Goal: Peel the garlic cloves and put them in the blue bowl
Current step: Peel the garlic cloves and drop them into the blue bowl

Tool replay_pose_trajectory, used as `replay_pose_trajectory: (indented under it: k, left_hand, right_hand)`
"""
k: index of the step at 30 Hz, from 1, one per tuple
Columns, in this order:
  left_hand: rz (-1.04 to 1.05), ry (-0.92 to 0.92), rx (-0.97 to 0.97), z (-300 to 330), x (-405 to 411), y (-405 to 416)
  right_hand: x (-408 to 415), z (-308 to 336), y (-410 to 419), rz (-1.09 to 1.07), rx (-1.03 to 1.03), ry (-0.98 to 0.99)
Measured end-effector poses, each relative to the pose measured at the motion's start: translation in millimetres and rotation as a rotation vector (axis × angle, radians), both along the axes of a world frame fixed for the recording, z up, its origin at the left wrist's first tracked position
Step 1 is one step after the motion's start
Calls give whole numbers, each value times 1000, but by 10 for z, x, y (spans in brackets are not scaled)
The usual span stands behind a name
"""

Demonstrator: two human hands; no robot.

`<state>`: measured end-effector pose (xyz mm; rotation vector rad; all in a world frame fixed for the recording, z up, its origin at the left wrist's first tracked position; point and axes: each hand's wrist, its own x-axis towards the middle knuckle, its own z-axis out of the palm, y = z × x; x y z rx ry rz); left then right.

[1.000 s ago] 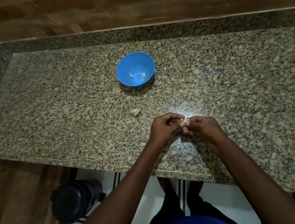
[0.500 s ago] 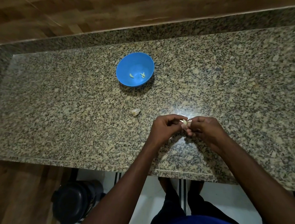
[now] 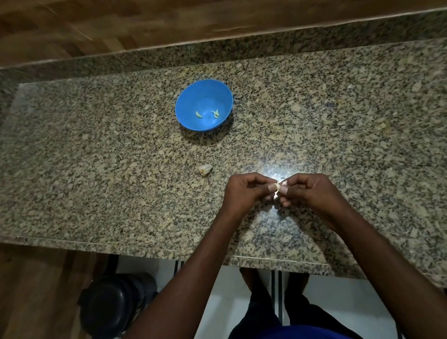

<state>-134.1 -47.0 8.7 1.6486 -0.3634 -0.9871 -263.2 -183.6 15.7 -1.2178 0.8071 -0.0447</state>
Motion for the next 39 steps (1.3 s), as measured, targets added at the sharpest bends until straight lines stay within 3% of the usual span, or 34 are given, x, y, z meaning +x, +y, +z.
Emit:
replay_pose_trajectory:
  k: [6, 12, 14, 16, 21, 26, 29, 34, 39]
  left_hand:
    - [11, 17, 13, 5, -45, -24]
    - [-39, -76, 109, -23, -46, -33]
    - [-47, -84, 125, -9, -61, -45]
    - [-54, -79, 110, 18, -81, -50]
    - [-94, -141, 53, 37, -91, -52]
    - [-154, -260, 59, 45, -106, -52]
    - [-66, -226, 47, 53, -147, -50]
    - [278, 33, 13, 133, -291, -87]
    - [191, -5, 15, 65, -262, -47]
  right_hand:
    - [7, -6, 27, -7, -130, 18]
    - [20, -92, 108, 30, -568, 40]
    - [-2, -104, 132, 20, -606, 42]
    - [-30, -82, 131, -24, -449, 19]
    - [2, -37, 154, -271, 193, 66]
    - [37, 0, 150, -320, 546, 136]
    - [86, 23, 174, -331, 536, 147]
    - [163, 64, 254, -423, 289, 90]
    - [109, 11, 290, -373, 198, 63]
